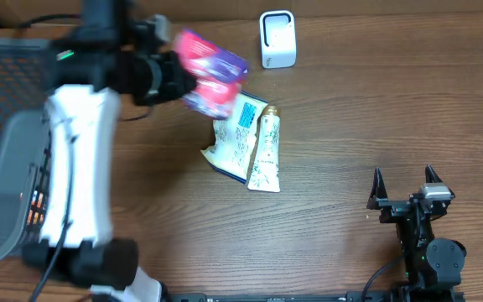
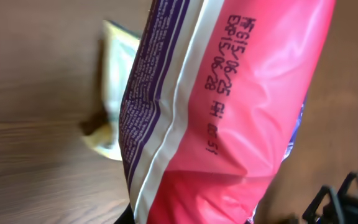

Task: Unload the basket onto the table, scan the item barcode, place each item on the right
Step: 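Lift the liner pack out and place it right of the tube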

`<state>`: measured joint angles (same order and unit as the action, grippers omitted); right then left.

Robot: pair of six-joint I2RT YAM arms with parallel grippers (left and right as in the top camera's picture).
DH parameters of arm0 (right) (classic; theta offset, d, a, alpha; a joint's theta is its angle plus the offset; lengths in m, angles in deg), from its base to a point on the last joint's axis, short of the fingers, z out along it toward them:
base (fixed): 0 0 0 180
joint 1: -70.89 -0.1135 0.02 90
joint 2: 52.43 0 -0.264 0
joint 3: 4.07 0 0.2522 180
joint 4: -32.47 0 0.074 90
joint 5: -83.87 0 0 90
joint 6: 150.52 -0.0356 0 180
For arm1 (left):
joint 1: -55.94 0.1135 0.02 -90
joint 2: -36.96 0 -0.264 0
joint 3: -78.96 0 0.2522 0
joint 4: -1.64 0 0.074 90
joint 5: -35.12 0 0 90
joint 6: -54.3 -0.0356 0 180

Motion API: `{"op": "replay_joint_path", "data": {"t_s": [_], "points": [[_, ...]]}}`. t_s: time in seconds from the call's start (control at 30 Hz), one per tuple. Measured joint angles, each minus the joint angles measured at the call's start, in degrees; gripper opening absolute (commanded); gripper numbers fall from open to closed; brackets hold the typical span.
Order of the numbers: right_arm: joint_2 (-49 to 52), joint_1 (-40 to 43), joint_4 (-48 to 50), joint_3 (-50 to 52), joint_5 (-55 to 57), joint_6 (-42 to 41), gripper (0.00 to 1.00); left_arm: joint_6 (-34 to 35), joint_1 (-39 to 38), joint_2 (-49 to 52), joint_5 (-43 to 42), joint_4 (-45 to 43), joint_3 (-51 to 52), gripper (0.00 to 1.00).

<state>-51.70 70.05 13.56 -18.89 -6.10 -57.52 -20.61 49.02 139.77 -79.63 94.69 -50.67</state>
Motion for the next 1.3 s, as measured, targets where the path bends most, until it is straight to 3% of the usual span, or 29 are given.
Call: {"op": "replay_joint_path", "data": {"t_s": [0.37,0.4,0.43,0.6,0.67,0.87,1.17,1.3], "points": [[0.0,0.0,0.0,0.0,0.02,0.0,1.0,0.0,-17.62,18.8,0.07,-6.14,0.0,0.04],[0.0,0.0,0.02,0.0,0.0,0.02,1.0,0.0,-18.8,20.26,0.09,-6.75,0.0,0.07],[0.0,0.0,0.0,0.0,0.0,0.0,1.0,0.0,-19.71,21.27,0.07,-7.08,0.02,0.15],[0.0,0.0,0.0,0.0,-0.02,0.02,1.0,0.37,-21.88,23.52,-0.02,-7.06,0.02,0.72],[0.0,0.0,0.02,0.0,0.02,0.02,1.0,0.31,-21.55,23.5,-0.11,-6.45,-0.13,0.83],[0.0,0.0,0.07,0.0,0.0,0.02,1.0,-1.84,-18.56,23.65,-0.07,2.36,-5.38,0.87],[0.0,0.0,-0.02,0.0,0.02,0.02,1.0,-3.48,-10.03,23.65,0.55,15.78,-32.46,0.89],[0.0,0.0,-0.02,0.0,0.0,0.04,1.0,-3.52,-5.86,22.62,0.83,17.16,-40.94,0.91]]}}
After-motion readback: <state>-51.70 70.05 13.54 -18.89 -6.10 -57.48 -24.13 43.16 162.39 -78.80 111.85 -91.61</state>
